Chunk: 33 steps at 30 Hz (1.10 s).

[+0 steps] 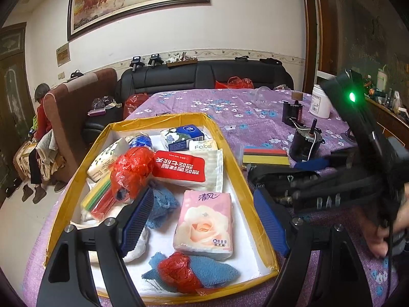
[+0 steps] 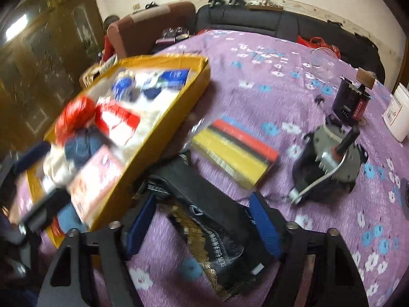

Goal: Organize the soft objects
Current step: 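Move both grippers back over the remaining items on the table, then grasp the striped yellow-red sponge pack with the left gripper while the right gripper grasps the black snack bag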

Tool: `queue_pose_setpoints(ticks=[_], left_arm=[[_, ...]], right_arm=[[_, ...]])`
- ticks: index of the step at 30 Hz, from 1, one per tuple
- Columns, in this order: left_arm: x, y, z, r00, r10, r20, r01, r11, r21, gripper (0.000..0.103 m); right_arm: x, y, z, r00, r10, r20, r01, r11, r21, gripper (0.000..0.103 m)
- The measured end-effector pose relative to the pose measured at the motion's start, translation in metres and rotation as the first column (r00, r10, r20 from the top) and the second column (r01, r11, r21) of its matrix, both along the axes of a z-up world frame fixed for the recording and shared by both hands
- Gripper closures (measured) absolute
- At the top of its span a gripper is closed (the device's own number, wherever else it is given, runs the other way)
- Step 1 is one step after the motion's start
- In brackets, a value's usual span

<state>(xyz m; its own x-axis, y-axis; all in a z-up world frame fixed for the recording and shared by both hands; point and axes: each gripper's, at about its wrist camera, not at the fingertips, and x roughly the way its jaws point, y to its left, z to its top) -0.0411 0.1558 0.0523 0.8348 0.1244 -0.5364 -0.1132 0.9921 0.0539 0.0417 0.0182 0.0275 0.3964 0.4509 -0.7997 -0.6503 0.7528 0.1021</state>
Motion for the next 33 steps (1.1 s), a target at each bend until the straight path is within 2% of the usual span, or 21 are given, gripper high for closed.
queue_pose_setpoints(ticks=[1, 2, 3, 5, 6, 9, 12, 14, 16, 18, 19, 22, 24, 25, 26, 27, 29, 30, 31, 32, 33], left_arm=[[0.001, 0.0, 0.0, 1.0, -0.003, -0.004, 0.003, 1.0, 0.0, 0.023], [0.002, -0.001, -0.001, 1.0, -0.006, -0.008, 0.006, 1.0, 0.0, 0.023], [0.003, -0.002, -0.001, 1.0, -0.01, -0.013, 0.01, 1.0, 0.001, 0.023], [0.004, -0.003, -0.002, 1.0, -0.015, -0.02, 0.015, 1.0, 0.001, 0.023], [0.005, -0.004, -0.001, 1.0, -0.02, -0.021, 0.02, 1.0, -0.002, 0.023], [0.006, -0.008, 0.003, 0.999, -0.045, -0.022, 0.046, 0.999, 0.004, 0.023], [0.01, -0.016, 0.013, 0.993, -0.113, -0.038, 0.113, 0.994, 0.01, 0.023], [0.018, -0.021, 0.021, 0.977, -0.197, -0.084, 0.197, 0.98, -0.016, 0.023], [0.03, -0.023, 0.029, 0.947, -0.293, -0.132, 0.285, 0.955, -0.075, 0.023], [0.049, -0.028, 0.036, 0.898, -0.393, -0.199, 0.376, 0.919, -0.119, 0.023], [0.06, -0.033, 0.039, 0.867, -0.441, -0.23, 0.426, 0.898, -0.113, 0.023], [0.092, -0.051, 0.041, 0.771, -0.541, -0.337, 0.57, 0.822, -0.015, 0.023], [0.113, -0.063, 0.036, 0.714, -0.58, -0.392, 0.655, 0.752, 0.079, 0.023], [0.122, -0.069, 0.028, 0.662, -0.605, -0.443, 0.707, 0.699, 0.102, 0.023], [0.129, -0.074, 0.022, 0.644, -0.602, -0.471, 0.729, 0.67, 0.141, 0.023], [0.136, -0.076, 0.017, 0.645, -0.588, -0.488, 0.736, 0.651, 0.189, 0.023], [0.153, -0.082, 0.002, 0.584, -0.59, -0.558, 0.786, 0.583, 0.206, 0.024], [0.159, -0.085, -0.004, 0.571, -0.583, -0.578, 0.8, 0.554, 0.232, 0.024], [0.164, -0.087, -0.009, 0.555, -0.582, -0.594, 0.812, 0.532, 0.239, 0.024], [0.17, -0.089, -0.014, 0.523, -0.584, -0.621, 0.833, 0.505, 0.226, 0.024], [0.176, -0.092, -0.02, 0.514, -0.576, -0.636, 0.838, 0.493, 0.232, 0.024]], right_arm=[[-0.008, 0.004, -0.004, 1.0, 0.011, 0.004, -0.011, 0.999, -0.042, 0.047], [-0.016, 0.004, -0.006, 1.0, 0.01, 0.021, -0.009, 0.997, -0.07, 0.047], [-0.024, 0.002, -0.005, 0.999, -0.006, 0.041, 0.009, 0.997, -0.077, 0.054], [-0.031, -0.007, -0.001, 0.998, -0.047, 0.039, 0.049, 0.997, -0.052, 0.067], [-0.037, -0.016, 0.005, 0.996, -0.08, 0.049, 0.08, 0.997, -0.009, 0.078], [-0.047, -0.045, 0.02, 0.99, -0.123, 0.063, 0.111, 0.979, 0.17, 0.079], [-0.047, -0.088, 0.027, 0.965, -0.25, 0.081, 0.212, 0.922, 0.324, 0.079], [-0.043, -0.12, 0.023, 0.941, -0.335, 0.055, 0.286, 0.868, 0.406, 0.079], [-0.039, -0.142, 0.018, 0.914, -0.402, 0.043, 0.345, 0.832, 0.434, 0.079], [-0.037, -0.159, 0.017, 0.893, -0.449, 0.032, 0.388, 0.803, 0.452, 0.079], [-0.038, -0.164, 0.017, 0.888, -0.46, 0.027, 0.395, 0.791, 0.467, 0.079], [-0.042, -0.177, 0.02, 0.879, -0.476, 0.025, 0.404, 0.771, 0.492, 0.079], [-0.043, -0.178, 0.023, 0.878, -0.478, 0.021, 0.406, 0.768, 0.495, 0.079], [-0.044, -0.179, 0.023, 0.879, -0.476, 0.019, 0.405, 0.768, 0.496, 0.079], [-0.044, -0.178, 0.023, 0.878, -0.479, 0.021, 0.408, 0.769, 0.492, 0.079], [-0.044, -0.177, 0.023, 0.877, -0.479, 0.023, 0.409, 0.771, 0.489, 0.079], [-0.04, -0.174, 0.021, 0.878, -0.478, 0.021, 0.408, 0.772, 0.488, 0.079], [-0.04, -0.173, 0.021, 0.878, -0.479, 0.023, 0.409, 0.773, 0.484, 0.079], [-0.039, -0.172, 0.02, 0.878, -0.477, 0.022, 0.409, 0.775, 0.481, 0.079], [-0.038, -0.172, 0.019, 0.88, -0.475, 0.019, 0.409, 0.776, 0.48, 0.079], [-0.038, -0.172, 0.019, 0.88, -0.474, 0.018, 0.409, 0.777, 0.479, 0.079]])
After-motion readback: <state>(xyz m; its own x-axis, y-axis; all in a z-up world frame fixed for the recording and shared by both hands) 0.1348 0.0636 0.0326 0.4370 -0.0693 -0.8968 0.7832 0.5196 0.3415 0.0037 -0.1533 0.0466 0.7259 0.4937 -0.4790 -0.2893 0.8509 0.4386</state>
